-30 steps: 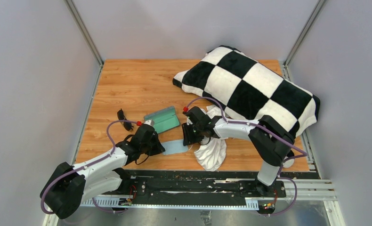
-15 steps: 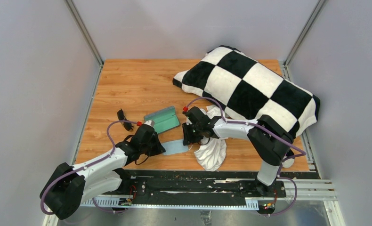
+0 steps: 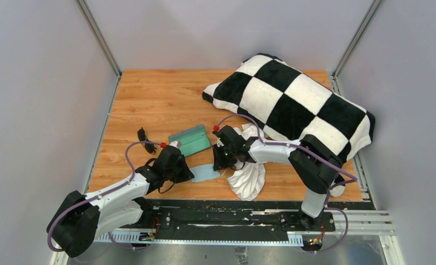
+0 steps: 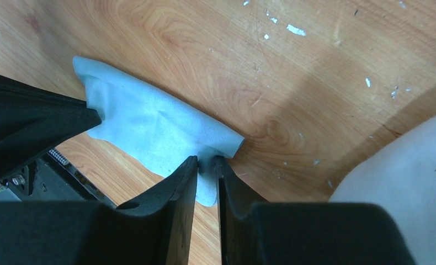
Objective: Organize the sunglasses
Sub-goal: Pick up the glasses cleaning cloth from the center of the board.
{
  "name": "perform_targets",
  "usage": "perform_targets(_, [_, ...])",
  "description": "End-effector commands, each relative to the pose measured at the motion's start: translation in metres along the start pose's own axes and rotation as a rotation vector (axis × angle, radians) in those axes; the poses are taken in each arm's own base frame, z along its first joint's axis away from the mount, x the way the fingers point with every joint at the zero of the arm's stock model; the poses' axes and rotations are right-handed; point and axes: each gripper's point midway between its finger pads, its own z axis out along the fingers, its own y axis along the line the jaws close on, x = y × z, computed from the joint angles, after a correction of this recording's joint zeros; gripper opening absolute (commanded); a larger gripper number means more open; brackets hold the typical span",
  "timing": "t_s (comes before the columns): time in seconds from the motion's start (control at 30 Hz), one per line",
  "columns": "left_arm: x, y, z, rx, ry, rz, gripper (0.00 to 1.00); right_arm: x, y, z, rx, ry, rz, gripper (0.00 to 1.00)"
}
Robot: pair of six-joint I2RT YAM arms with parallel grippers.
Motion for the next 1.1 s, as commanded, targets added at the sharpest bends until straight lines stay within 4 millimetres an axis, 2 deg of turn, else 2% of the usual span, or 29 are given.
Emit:
perform_targets(0.0, [0.004, 0.0, 0.001, 0.014, 0.006, 0.011, 0.0, 0.028, -0.013, 0.009, 0.061, 0.089, 0.008, 0.22])
perform_targets(0.1, [0.004, -0.001, 0.0, 0.022, 0.006, 0.012, 0.0, 0.027, -0.013, 0.009, 0.057, 0.088, 0.002, 0.14])
perform_targets(0.2, [0.002, -0.004, -0.001, 0.03, 0.0, 0.015, 0.0, 0.023, -0.008, 0.007, 0.041, 0.08, -0.006, 0.01])
perform_targets(0.23, [0.0, -0.005, -0.001, 0.033, -0.005, 0.014, 0.0, 0.021, -0.006, 0.006, 0.037, 0.075, -0.008, 0.0])
perform_targets(0.4, [-0.008, -0.011, -0.004, 0.043, -0.032, 0.012, 0.0, 0.001, 0.003, -0.005, 0.033, 0.026, -0.037, 0.0])
perform_targets(0.57, [-0.03, -0.015, -0.014, 0.015, -0.111, 0.022, 0.0, -0.026, 0.01, -0.012, 0.042, -0.024, -0.082, 0.0])
perform_targets(0.8, [-0.061, -0.018, -0.027, -0.041, -0.217, 0.055, 0.0, -0.057, 0.015, -0.013, 0.033, -0.063, -0.098, 0.0])
perform_targets(0.93, [-0.078, -0.016, -0.028, -0.083, -0.252, 0.059, 0.0, -0.078, 0.019, -0.011, 0.021, -0.089, -0.106, 0.0])
perform_targets(1.07, [-0.095, -0.013, -0.02, -0.088, -0.271, 0.03, 0.0, -0.097, 0.015, -0.006, 0.038, -0.116, -0.105, 0.0])
